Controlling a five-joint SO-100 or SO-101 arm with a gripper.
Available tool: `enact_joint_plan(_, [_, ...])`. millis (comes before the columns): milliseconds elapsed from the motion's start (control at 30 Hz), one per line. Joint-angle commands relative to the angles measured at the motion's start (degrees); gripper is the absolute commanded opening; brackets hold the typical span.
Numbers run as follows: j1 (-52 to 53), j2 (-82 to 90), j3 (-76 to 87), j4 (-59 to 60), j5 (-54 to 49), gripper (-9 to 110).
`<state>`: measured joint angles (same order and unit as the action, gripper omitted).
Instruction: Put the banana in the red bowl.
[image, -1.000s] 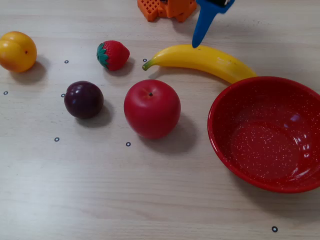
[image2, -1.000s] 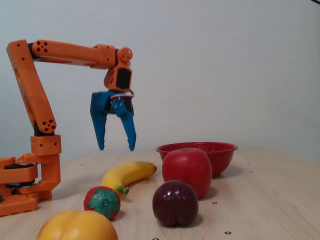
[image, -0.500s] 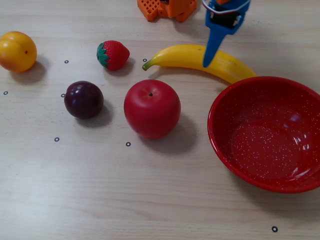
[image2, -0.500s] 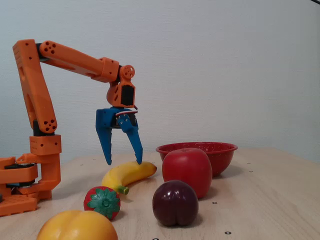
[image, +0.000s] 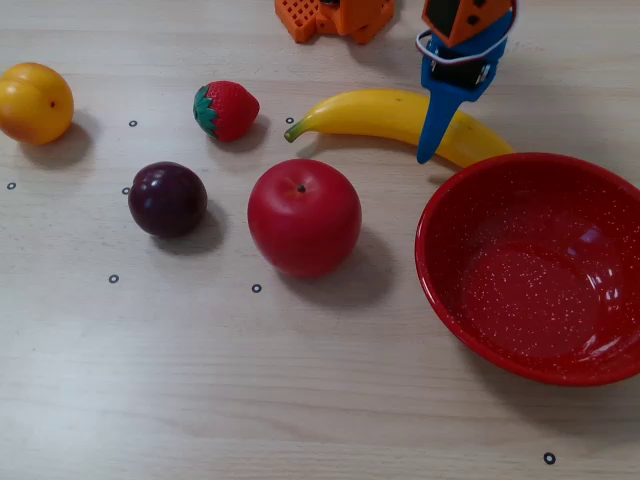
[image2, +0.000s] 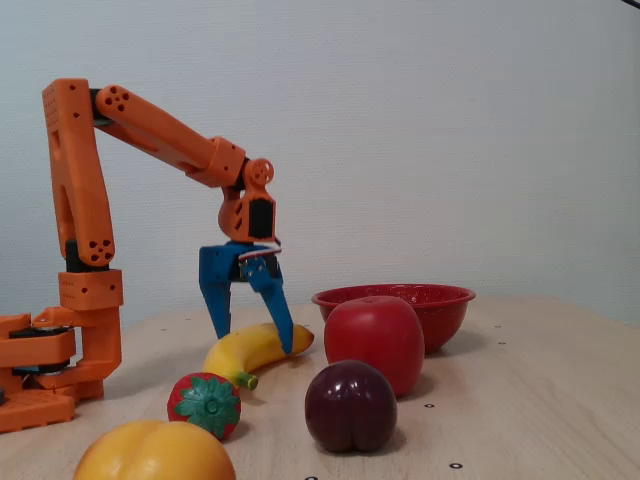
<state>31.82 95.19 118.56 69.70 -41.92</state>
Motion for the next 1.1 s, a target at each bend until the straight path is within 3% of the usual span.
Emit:
enact_joint_plan(0, [-0.4, 0.8, -1.1, -2.3, 0.5, 37])
enact_joint_plan(400, [-3.3, -1.1, 1.8, -6.4, 2.5, 32])
enact_joint_plan(633, [-5.0, -1.6, 2.1, -6.2, 3.0, 0])
enact_joint_plan(1067, [-9.1, 5.4, -1.8, 10.6, 1.2, 0])
